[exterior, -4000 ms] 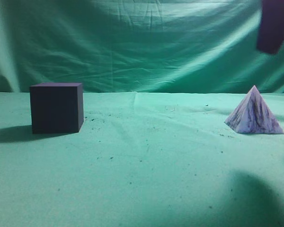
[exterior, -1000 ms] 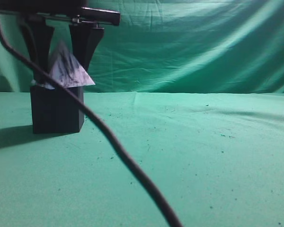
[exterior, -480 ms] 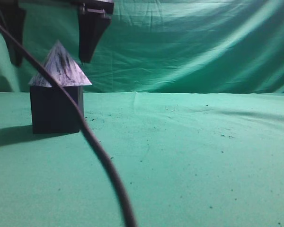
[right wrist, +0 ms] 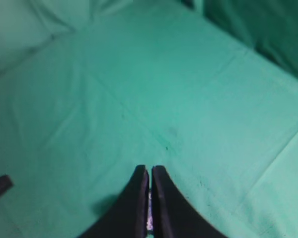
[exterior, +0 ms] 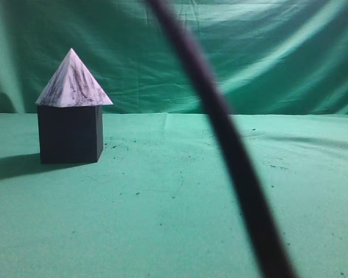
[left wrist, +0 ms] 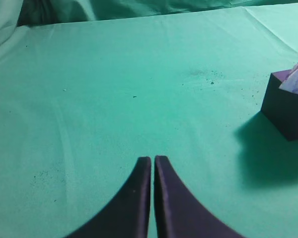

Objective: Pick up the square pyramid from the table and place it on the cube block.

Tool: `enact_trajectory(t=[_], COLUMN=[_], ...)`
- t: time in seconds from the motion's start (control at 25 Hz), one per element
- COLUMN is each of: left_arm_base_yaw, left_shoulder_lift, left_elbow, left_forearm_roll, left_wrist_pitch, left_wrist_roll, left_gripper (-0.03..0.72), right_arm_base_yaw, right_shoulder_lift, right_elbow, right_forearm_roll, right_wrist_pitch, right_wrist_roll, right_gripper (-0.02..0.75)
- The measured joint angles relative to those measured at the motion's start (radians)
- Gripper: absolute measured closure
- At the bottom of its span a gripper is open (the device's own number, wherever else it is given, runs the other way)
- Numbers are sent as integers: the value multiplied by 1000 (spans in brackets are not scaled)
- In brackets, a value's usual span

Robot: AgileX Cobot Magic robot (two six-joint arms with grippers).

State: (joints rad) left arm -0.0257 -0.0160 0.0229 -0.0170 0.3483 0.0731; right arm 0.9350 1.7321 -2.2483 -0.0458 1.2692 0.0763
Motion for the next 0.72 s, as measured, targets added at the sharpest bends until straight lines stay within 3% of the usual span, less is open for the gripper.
enact_trajectory(t=[0.12,0.32,0.52,0.72], left_arm_base_yaw=[0,0,0,0], left_shoulder_lift=[0,0,0,0], left_elbow=[0,0,0,0], left_forearm_roll=[0,0,0,0], left_wrist_pitch=[0,0,0,0], left_wrist_roll=[0,0,0,0], left_gripper=[688,688,688,688], right_arm_base_yaw=[0,0,0,0], right_shoulder_lift=[-124,-364,-623,-896], right_elbow=[99,427,801,1132], right_forearm_roll=[23,48,146,144], right_wrist_pitch=[9,-8,-187,-348], right_wrist_roll=[14,21,14,-14], right_gripper=[738,738,738,738])
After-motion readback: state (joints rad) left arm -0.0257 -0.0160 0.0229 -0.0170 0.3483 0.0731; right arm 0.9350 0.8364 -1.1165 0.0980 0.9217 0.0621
